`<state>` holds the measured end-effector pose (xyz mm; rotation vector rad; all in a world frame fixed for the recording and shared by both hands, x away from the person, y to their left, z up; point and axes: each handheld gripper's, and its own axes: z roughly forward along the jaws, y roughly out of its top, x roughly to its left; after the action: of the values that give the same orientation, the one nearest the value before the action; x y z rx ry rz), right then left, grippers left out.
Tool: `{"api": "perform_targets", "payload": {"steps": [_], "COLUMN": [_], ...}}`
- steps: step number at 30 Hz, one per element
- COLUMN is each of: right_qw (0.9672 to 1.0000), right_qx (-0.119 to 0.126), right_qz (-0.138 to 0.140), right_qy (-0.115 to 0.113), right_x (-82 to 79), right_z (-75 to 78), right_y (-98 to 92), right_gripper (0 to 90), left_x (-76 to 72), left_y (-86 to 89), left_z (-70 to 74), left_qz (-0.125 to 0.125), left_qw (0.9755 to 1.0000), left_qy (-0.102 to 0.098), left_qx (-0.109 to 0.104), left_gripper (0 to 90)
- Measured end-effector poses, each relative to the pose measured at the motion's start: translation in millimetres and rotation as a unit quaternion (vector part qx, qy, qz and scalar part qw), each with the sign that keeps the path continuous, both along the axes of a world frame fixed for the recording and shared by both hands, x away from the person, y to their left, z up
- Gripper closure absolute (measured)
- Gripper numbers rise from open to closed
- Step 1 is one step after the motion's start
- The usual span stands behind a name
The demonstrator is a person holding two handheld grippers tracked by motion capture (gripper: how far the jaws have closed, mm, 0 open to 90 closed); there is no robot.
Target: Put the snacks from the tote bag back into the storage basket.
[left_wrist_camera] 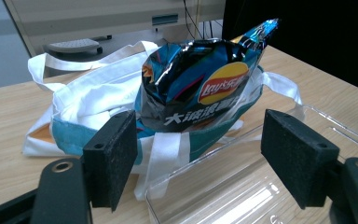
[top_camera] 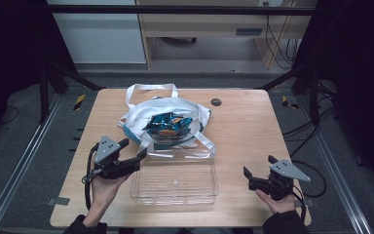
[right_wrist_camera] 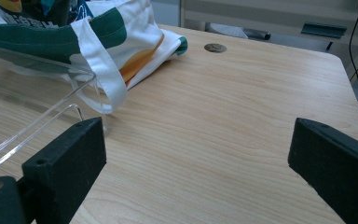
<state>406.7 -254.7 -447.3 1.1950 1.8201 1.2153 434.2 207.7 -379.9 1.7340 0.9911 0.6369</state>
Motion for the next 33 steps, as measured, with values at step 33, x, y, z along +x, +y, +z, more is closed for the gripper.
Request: {"api": "perform_targets", "payload": {"steps": [33], "right_qw": [1.0000], "right_qx": [0.000], "right_qz": [0.000], "right_qy": [0.002], "right_x": [0.6], "right_z": [0.0], "right_y": [0.4], "right_gripper": [4.4], "left_x": [41.4], "left_y": [-9.0], "left_z": [3.6], "left_qz": [0.010], "left_qw": [0.9999], "left_qy": [0.009], "left_qx": [0.000], "left_gripper": [30.3]}}
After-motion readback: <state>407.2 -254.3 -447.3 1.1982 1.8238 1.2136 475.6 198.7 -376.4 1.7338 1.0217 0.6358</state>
